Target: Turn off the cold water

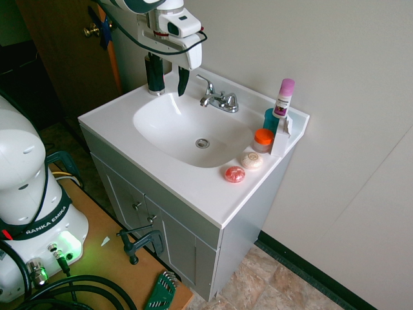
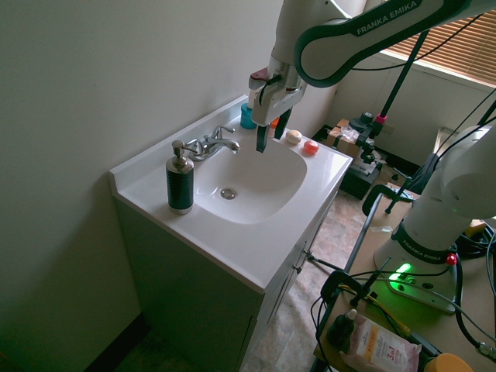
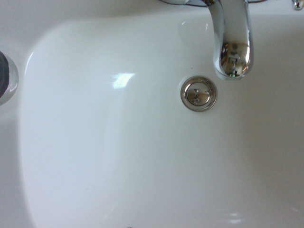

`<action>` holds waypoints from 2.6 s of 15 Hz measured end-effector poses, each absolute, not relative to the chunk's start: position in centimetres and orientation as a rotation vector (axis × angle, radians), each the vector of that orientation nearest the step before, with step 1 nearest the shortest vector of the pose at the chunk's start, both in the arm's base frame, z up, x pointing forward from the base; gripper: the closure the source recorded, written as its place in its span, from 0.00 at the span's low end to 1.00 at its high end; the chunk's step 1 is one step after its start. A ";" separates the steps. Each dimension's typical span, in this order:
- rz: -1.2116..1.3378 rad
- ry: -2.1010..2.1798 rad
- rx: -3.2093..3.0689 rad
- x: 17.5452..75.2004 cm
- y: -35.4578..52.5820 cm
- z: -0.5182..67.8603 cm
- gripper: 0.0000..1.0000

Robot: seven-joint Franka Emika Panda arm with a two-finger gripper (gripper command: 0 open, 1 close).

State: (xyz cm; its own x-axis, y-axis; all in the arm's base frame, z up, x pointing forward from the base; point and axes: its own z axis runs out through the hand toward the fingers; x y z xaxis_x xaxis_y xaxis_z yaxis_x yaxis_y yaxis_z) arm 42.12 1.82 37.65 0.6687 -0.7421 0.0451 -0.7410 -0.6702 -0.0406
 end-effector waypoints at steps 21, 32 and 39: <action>-0.235 1.608 -2.720 58.1 -7.5 29.1 0.00; -0.319 1.706 -2.727 60.8 -13.8 26.5 0.00; -0.242 1.673 -2.716 58.7 -11.6 28.8 0.00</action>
State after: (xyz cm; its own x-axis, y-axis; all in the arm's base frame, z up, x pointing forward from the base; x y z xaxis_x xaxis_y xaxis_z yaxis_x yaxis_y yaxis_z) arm 58.70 -11.58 28.79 0.4423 -0.8828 0.1582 -0.8915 -0.4520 -0.0304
